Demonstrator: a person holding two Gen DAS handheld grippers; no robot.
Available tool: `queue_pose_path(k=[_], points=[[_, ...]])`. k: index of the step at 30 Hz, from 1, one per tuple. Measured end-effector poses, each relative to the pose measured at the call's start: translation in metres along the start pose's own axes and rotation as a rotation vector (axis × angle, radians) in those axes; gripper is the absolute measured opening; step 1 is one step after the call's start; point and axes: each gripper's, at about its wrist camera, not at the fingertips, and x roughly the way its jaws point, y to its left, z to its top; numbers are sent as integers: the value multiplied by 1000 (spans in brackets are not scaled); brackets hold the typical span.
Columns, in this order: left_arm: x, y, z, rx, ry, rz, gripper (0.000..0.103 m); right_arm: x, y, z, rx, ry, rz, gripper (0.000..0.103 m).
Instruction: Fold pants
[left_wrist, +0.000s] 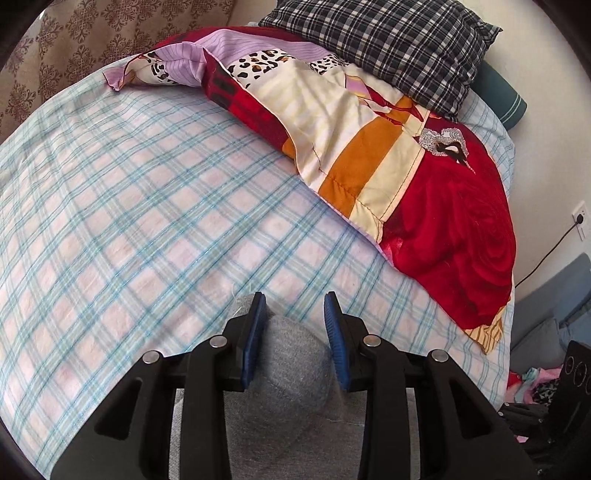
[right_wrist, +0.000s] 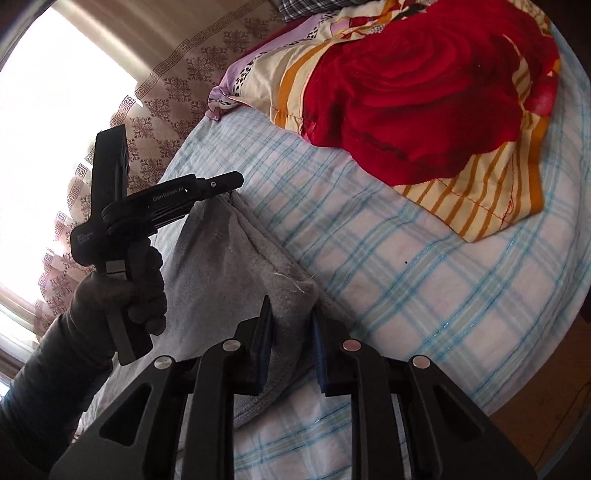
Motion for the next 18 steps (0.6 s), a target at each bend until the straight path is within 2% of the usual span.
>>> queue_pose_path(k=[2,3,4,6,9,13,15,16,18], points=[[-13,4,4,-26,-28,-1,41,-10,6,0,-51,-52,-77,32],[-23,6,5,-38,-52,3,44,-17,6,1,-65,-95,-128,45],[-33,9,7,-48,-72,5,47,-24,5,2,-75,-131,-166,50],[-56,12,6,-43,-97,8,47,-40,5,5,-105,-190,-194,50],[-88,6,-7,23,-99,6,47,-56,19,4,-191,-235,-160,47],[-96,-4,-41,89,-11,-23,47,-40,40,-7,-254,-115,-10,47],[-83,-9,-56,115,42,-10,45,-25,44,-12,-269,-52,11,47],[-74,-10,-61,122,59,2,41,-19,44,-14,-277,-20,23,47],[-53,-6,-62,97,85,16,36,-8,38,-15,-272,15,-4,45]])
